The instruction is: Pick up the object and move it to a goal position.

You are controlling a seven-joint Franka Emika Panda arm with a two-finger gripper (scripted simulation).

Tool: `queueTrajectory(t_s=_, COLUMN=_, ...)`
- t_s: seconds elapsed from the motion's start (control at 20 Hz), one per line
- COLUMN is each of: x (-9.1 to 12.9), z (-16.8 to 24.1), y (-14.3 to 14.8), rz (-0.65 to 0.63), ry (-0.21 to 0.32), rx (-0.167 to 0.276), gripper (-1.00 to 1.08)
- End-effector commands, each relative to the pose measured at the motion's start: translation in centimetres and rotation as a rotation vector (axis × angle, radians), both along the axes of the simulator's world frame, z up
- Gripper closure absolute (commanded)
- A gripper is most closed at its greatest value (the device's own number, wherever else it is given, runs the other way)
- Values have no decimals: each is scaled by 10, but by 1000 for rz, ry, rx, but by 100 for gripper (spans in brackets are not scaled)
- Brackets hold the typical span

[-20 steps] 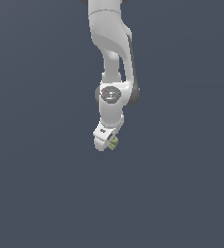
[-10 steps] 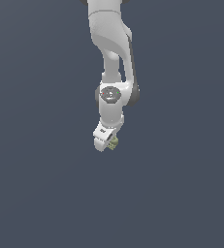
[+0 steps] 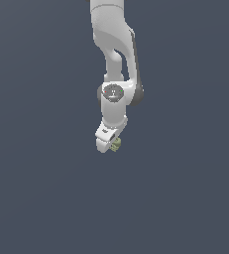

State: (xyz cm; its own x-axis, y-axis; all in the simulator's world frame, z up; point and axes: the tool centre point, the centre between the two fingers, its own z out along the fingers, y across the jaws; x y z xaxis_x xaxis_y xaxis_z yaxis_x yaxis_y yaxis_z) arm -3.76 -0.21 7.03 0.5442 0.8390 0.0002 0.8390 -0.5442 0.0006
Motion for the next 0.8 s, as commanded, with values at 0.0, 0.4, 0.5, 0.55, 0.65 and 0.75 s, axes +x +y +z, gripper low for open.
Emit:
queueTrajectory(t_s=0.0, x=-3, z=10, y=1, rz=0, ry=-1, rx=-1, gripper=108)
queueTrajectory(t_s=0.4, x=-18, z=60, y=4, rz=1, ry=-1, rx=-1, gripper=108)
queueTrajectory(t_s=0.5, x=-23, z=78, y=5, rz=1, ry=-1, rx=-1, gripper=108)
queueTrajectory(t_s=0.55, x=-26, z=87, y=5, rz=1, ry=-1, rx=-1, gripper=108)
queueTrajectory(t_s=0.65, x=-32, z=106, y=7, rz=1, ry=0, rx=-1, gripper=108)
queueTrajectory(t_s=0.75, x=-38, z=125, y=8, rz=1, ry=0, rx=-1, gripper=108)
